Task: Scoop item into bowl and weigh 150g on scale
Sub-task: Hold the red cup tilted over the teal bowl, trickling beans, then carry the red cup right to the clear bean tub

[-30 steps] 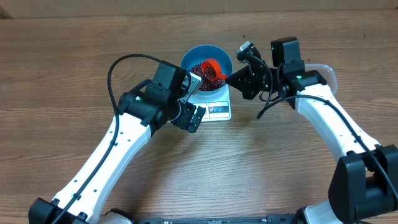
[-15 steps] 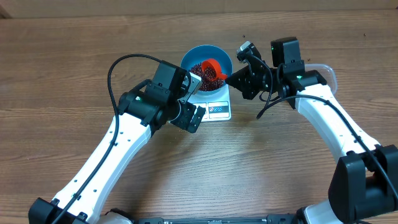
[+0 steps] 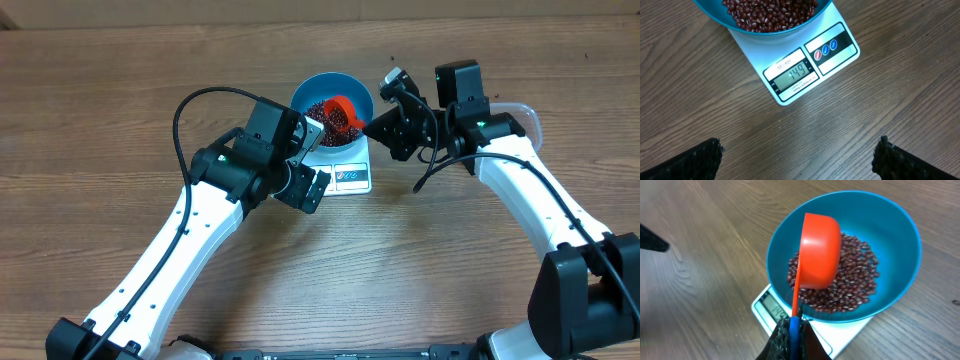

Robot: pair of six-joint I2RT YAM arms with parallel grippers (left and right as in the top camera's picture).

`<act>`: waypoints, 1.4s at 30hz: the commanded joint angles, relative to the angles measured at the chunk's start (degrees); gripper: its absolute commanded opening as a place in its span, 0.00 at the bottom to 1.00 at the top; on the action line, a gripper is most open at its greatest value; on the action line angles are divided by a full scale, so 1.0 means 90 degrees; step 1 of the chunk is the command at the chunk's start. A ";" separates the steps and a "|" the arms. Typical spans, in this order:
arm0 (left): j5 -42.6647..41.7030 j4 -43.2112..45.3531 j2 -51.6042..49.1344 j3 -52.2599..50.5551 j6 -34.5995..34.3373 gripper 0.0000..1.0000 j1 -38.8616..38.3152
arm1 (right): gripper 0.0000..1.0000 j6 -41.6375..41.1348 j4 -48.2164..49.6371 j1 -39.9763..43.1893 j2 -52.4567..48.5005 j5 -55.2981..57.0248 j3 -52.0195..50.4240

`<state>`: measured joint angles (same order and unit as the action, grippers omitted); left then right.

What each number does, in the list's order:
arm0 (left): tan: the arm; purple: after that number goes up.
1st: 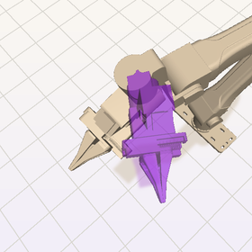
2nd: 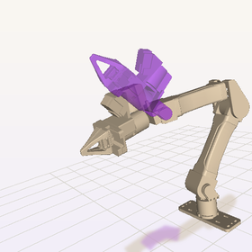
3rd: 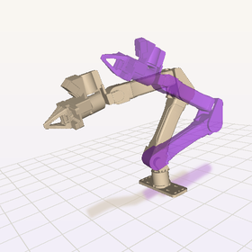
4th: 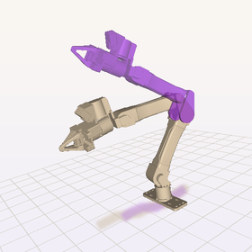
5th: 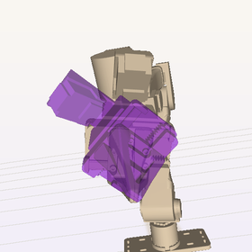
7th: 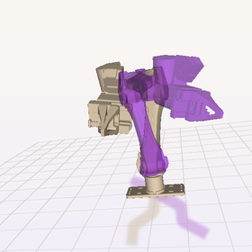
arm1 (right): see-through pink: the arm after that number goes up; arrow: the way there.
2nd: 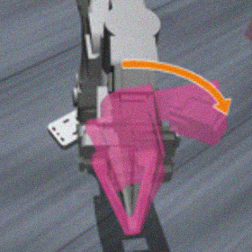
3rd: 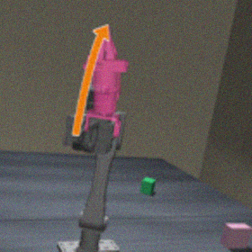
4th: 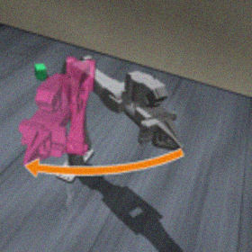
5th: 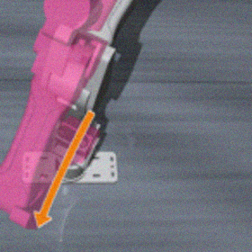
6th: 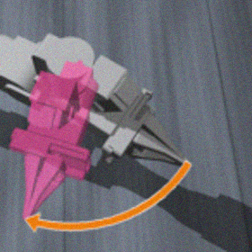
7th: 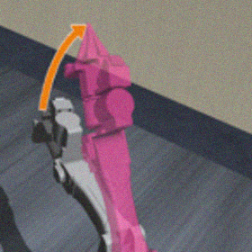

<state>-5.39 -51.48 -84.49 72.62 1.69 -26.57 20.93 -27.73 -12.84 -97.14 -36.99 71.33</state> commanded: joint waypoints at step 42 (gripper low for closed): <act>-0.0049 0.0010 0.0148 0.0027 0.0051 1.00 0.0034 | 0.04 -0.2764 0.0138 0.2924 0.0185 -0.3606 0.0083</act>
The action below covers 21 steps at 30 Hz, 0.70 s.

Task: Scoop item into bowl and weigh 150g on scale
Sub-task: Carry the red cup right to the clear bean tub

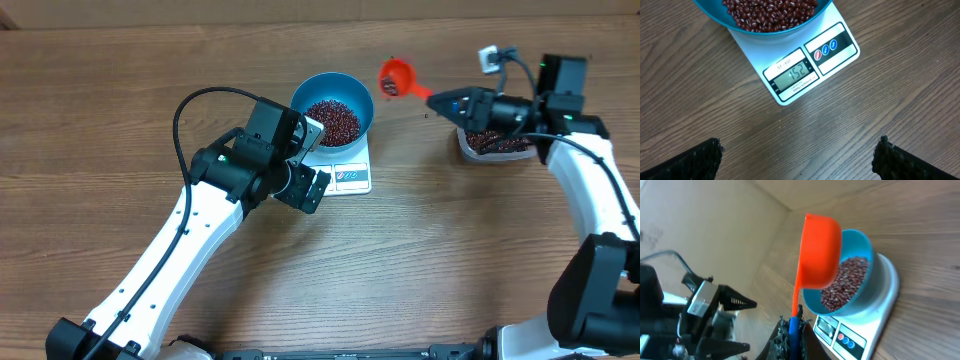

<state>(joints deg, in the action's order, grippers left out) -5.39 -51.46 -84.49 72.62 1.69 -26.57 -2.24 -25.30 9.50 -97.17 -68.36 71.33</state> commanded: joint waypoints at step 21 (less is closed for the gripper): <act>-0.0049 0.0007 0.0148 0.0027 0.0051 1.00 0.0032 | 0.04 -0.0248 -0.2208 0.1190 0.1224 0.6955 0.0083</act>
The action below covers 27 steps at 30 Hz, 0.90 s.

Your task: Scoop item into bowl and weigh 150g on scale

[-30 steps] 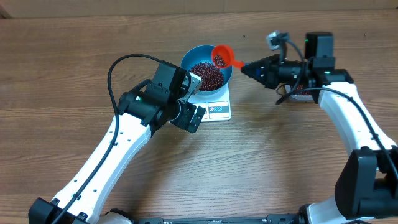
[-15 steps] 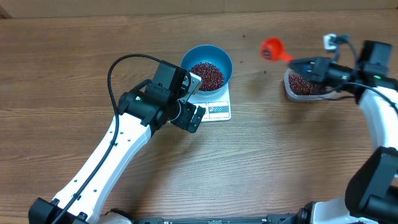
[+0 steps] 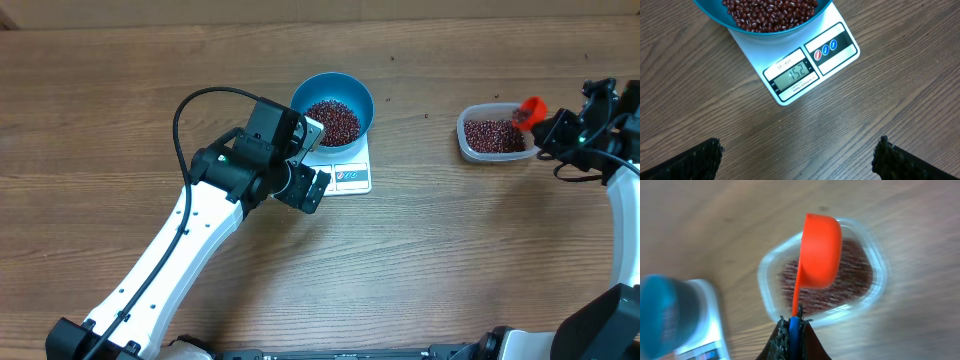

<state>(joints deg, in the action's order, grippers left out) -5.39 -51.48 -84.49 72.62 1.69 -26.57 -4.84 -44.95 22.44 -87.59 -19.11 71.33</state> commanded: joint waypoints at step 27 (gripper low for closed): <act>-0.0049 0.0010 0.0148 0.0027 0.0051 1.00 0.0032 | 0.04 0.0619 -0.0476 -0.2222 0.0160 0.3903 0.0083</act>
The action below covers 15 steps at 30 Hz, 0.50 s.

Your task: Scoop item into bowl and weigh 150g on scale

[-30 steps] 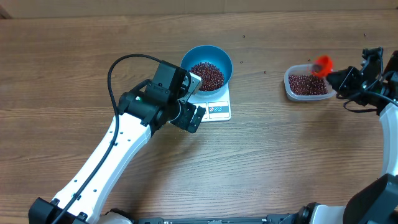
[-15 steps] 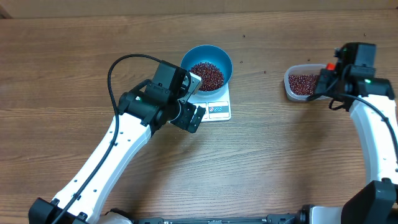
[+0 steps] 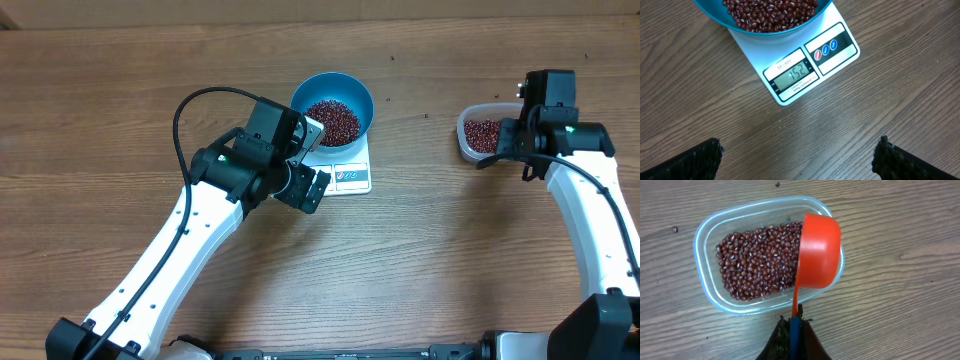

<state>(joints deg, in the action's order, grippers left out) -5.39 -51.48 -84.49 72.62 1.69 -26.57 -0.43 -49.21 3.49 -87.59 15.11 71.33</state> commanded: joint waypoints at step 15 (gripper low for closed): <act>-0.0049 0.0010 0.0148 0.0027 0.0051 1.00 0.0032 | 0.04 0.0022 0.0177 -0.0306 0.0163 0.0007 0.0134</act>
<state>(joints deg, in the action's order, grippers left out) -5.39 -51.48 -84.49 72.62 1.69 -26.57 1.02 -48.23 0.97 -87.59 15.22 71.33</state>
